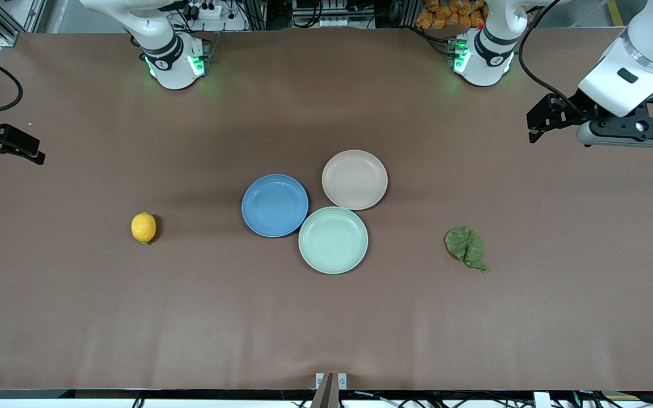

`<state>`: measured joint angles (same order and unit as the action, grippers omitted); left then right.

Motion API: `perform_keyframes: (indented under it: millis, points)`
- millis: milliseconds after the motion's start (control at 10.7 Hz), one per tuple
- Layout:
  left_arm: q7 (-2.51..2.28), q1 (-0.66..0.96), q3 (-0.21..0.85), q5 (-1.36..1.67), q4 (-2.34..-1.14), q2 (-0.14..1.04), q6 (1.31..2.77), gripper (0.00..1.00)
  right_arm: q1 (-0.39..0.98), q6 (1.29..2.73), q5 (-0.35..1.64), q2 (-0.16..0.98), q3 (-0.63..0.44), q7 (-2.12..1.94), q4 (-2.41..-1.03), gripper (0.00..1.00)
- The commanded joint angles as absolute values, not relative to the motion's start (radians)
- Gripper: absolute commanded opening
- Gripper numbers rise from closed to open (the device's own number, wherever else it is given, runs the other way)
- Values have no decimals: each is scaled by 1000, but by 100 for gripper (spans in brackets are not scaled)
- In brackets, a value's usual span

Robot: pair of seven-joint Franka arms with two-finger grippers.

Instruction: Place lemon and lettuce in plates

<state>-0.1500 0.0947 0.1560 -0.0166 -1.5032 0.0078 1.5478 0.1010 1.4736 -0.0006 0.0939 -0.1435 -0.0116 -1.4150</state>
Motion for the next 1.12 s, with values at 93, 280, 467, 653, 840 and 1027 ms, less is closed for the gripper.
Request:
perform_keyframes:
  millis: [93, 280, 467, 653, 840, 1027]
  points:
    - [-137, 84, 155, -6, -1503, 5, 1539, 100, 97, 1462, -14, 100, -141, -3, -1402, 100]
    - [-137, 86, 156, -5, -1503, 9, 1539, 100, 97, 1462, -12, 100, -141, -5, -1402, 100]
    - [-137, 83, 155, -12, -1503, 14, 1539, 100, 97, 1462, -12, 100, -141, -5, -1402, 100]
    - [-133, 78, 155, -6, -1503, 14, 1539, 100, 97, 1462, -12, 100, -141, -5, -1402, 100]
    - [-138, 80, 155, -5, -1503, 12, 1539, 100, 97, 1462, -12, 100, -141, -5, -1402, 100]
    - [-141, 81, 156, -6, -1505, 15, 1539, 100, 97, 1462, -12, 100, -141, -5, -1404, 100]
